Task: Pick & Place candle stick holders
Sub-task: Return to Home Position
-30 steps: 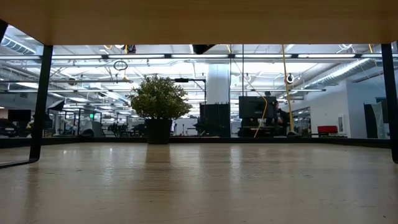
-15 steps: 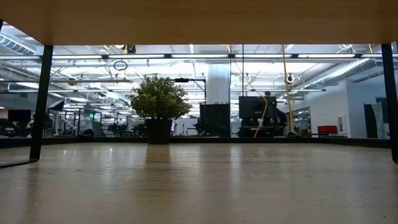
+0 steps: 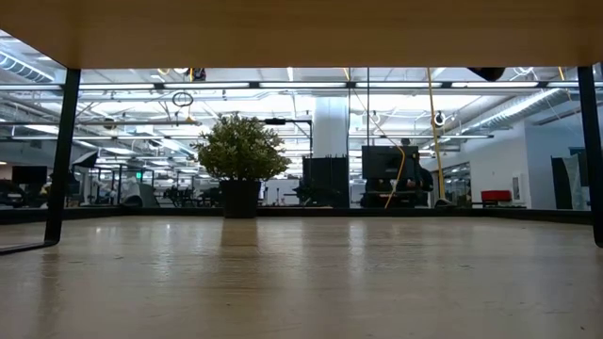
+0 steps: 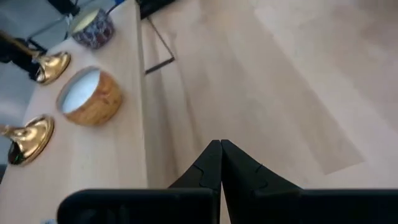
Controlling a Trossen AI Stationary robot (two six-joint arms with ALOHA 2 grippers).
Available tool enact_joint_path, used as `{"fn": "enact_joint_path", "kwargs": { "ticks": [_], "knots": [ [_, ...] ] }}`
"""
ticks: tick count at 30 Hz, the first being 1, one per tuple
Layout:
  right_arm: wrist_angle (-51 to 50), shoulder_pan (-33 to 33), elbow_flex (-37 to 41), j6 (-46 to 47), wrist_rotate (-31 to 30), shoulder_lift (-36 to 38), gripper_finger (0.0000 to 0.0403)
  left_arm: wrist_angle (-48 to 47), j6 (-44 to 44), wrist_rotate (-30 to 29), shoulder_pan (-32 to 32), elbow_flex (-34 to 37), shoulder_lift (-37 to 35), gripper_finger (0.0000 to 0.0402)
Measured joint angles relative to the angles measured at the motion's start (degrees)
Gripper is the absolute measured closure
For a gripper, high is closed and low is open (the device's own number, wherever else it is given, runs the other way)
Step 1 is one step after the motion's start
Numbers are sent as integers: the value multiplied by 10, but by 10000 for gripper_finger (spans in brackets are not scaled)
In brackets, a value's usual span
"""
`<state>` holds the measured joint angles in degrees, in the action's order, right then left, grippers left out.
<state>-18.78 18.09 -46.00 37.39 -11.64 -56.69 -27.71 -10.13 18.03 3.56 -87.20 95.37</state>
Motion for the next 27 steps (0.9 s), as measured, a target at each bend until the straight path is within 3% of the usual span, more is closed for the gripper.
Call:
{"fn": "enact_joint_path", "kwargs": {
  "ticks": [8, 14, 20, 27],
  "knots": [
    [-3, 0, 0, -8, 26, 0, 403, -23, -29, 26, 3, 0, -6, 401],
    [40, -1, 0, -53, -45, 0, 403, -13, -18, -69, -7, 1, -61, 401],
    [147, -26, 0, -146, -48, 0, 403, 7, 9, -170, -34, 0, -153, 401],
    [242, -75, 0, -231, -46, 0, 403, -10, 51, -177, -86, 0, -231, 401]
  ]
}}
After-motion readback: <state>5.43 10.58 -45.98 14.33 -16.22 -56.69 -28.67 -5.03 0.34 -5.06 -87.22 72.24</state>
